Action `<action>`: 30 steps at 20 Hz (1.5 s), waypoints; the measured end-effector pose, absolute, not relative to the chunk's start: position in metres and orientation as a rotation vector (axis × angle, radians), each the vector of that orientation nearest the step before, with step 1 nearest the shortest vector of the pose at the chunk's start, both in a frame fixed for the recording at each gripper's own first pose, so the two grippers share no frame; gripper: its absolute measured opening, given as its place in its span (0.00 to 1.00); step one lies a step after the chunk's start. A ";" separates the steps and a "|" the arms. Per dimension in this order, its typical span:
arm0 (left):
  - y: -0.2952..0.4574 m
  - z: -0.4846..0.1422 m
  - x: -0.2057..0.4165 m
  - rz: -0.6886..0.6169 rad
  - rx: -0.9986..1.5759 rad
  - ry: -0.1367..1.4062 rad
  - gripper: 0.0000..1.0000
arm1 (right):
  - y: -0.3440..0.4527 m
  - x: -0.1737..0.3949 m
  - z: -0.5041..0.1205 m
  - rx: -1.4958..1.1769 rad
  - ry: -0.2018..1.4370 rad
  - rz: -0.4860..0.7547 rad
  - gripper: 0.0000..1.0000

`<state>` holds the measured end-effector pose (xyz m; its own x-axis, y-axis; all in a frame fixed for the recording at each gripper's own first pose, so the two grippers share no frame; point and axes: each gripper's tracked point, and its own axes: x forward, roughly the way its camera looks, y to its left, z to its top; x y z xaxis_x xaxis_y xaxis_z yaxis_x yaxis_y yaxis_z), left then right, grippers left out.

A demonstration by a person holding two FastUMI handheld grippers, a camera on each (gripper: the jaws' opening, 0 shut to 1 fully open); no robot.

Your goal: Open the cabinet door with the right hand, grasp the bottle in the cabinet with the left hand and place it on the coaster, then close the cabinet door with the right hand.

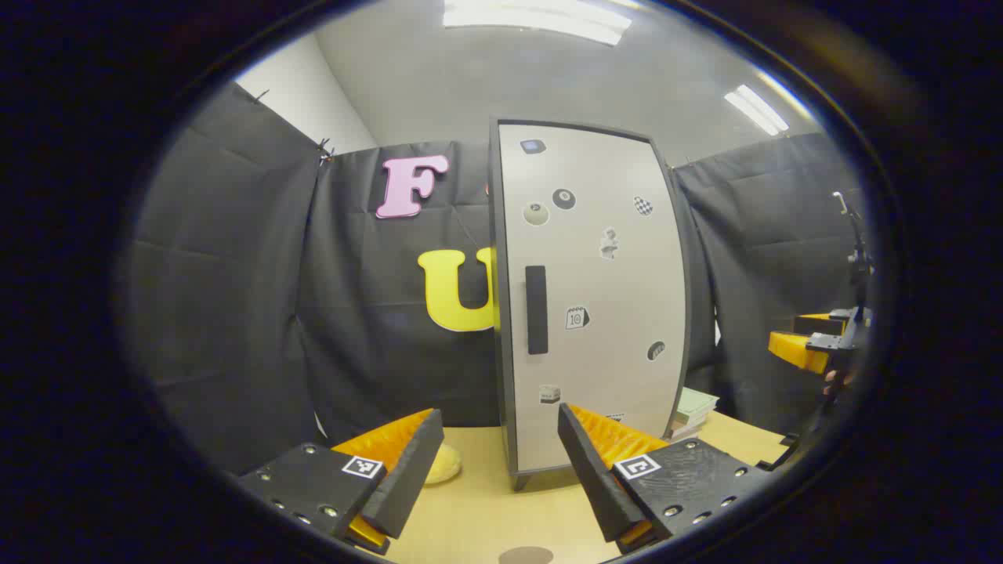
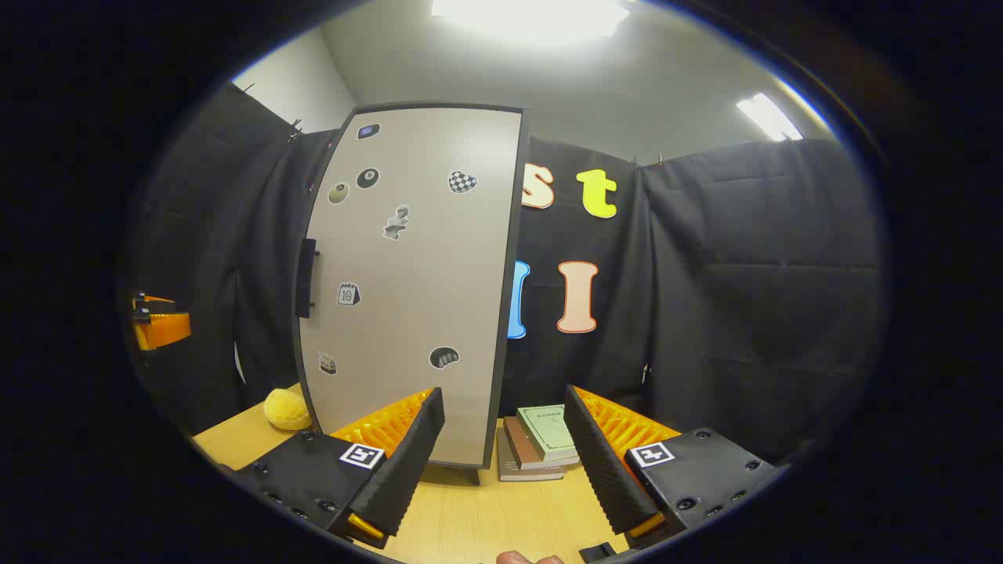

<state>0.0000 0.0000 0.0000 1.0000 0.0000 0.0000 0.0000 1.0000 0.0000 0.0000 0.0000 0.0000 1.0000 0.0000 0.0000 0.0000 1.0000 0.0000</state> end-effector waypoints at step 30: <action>0.050 -0.071 -0.041 0.172 -0.055 0.083 0.89 | 0.151 0.083 0.068 0.119 0.044 0.227 0.98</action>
<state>-0.0415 0.0503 -0.0708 0.9819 0.1683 -0.0868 -0.1728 0.9838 -0.0473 0.0834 0.1511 0.0681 0.9734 0.2270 -0.0304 -0.2218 0.9673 0.1227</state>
